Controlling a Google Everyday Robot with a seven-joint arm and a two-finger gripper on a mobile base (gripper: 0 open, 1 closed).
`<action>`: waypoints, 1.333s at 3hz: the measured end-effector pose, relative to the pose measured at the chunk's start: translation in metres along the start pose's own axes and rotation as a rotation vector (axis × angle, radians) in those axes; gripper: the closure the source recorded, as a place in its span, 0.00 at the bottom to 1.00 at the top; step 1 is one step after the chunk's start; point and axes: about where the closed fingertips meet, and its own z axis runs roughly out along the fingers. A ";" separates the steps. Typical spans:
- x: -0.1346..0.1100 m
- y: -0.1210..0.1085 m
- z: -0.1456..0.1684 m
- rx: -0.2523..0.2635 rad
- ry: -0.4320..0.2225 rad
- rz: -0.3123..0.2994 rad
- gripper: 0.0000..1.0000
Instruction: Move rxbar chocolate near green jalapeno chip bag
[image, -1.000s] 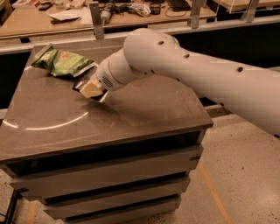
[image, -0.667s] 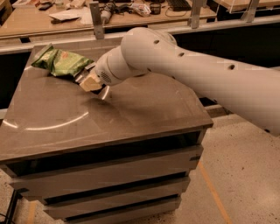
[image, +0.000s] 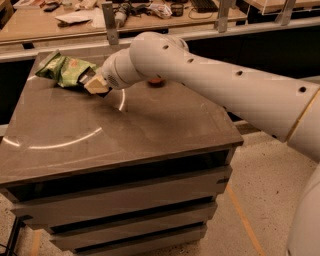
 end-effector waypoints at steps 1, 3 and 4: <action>-0.019 -0.008 0.016 -0.002 -0.046 -0.020 1.00; -0.052 -0.013 0.044 -0.019 -0.110 -0.047 0.84; -0.059 -0.018 0.061 -0.002 -0.130 -0.070 0.61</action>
Offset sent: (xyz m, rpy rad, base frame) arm 0.0432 0.0548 0.0334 0.0926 -0.0910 0.0729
